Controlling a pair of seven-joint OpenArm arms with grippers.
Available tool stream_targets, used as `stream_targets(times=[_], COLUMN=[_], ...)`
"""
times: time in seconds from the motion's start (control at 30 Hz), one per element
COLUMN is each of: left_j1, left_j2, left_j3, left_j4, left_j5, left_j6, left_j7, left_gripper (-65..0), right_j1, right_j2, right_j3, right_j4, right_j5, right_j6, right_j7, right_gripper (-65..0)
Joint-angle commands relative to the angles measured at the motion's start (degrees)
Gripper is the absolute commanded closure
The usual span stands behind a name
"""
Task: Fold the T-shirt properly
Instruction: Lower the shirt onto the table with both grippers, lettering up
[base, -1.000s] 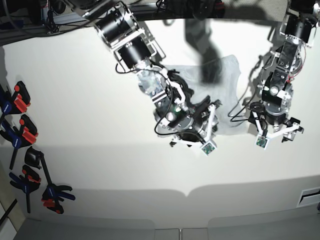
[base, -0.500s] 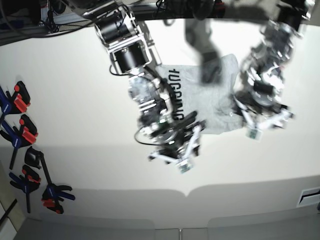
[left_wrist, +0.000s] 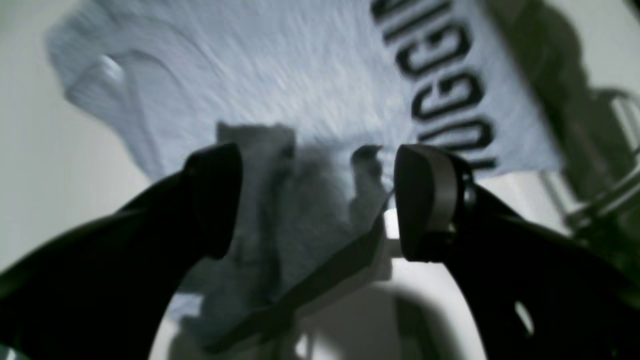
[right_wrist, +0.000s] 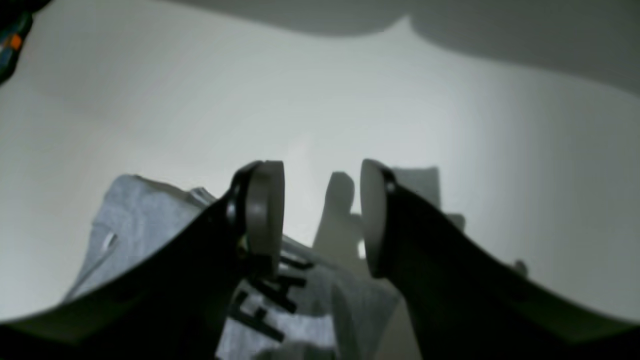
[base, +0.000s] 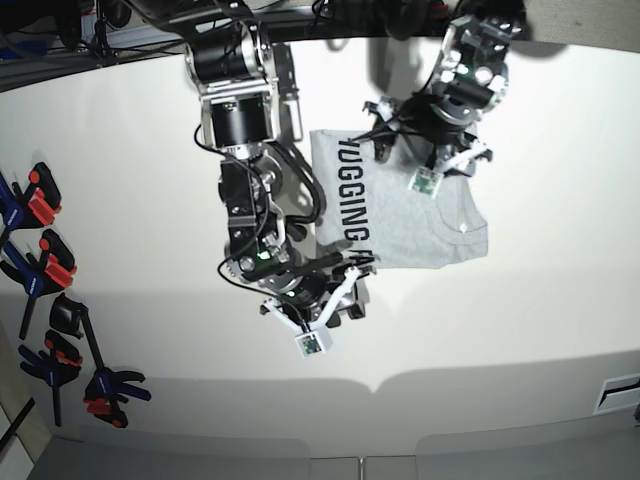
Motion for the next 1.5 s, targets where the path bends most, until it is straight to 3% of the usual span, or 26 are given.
stream_targets(times=[0.0, 0.07, 0.23, 0.3, 0.57, 0.77, 1.03, 1.47], left_j1=[-0.33, -0.96, -3.17, -3.82, -4.83, -4.94, -6.71, -12.46], left_j2=[0.66, 0.9, 0.76, -0.04, -8.26, -14.75, -19.06, -26.8], left_j3=[-0.15, -0.15, -0.17, -0.17, -0.17, -0.17, -0.17, -0.17], left_j4=[-0.83, -4.7, -12.55, -14.08, -14.51, -14.51, -14.53, -14.58], left_j5=[0.15, 2.12, 15.34, 17.09, 17.2, 16.98, 17.0, 15.82], left_j6=[0.04, -0.39, -0.48, -0.55, -0.5, -0.46, -0.48, -0.46], left_j7=[-1.51, -2.08, -0.81, -0.28, -0.87, -3.91, -7.37, -11.23], left_gripper=[-44.5, -44.5, -44.5, -44.5, -44.5, -44.5, -44.5, -44.5], right_j1=[0.87, -0.68, -4.44, -5.2, -5.97, -8.28, -10.75, -10.73], right_j2=[-0.37, -0.39, 0.0, 0.2, 0.46, 0.48, 0.46, 0.48], right_j3=[-0.13, -0.13, -0.13, -0.13, -0.13, -0.13, -0.24, -0.24], right_j4=[1.03, 1.03, 1.03, 1.03, 1.03, 1.05, 1.11, 1.33], right_j5=[0.28, 0.31, -0.11, -0.13, -0.11, 0.59, 4.9, 5.03], right_j6=[0.79, 0.81, 0.79, 0.79, 0.92, 4.04, 5.6, 5.79], right_j7=[1.22, 1.27, 1.29, 1.29, -2.03, -4.76, -5.97, -6.36], right_gripper=[-23.5, -23.5, -23.5, -23.5, -23.5, -23.5, -23.5, -23.5])
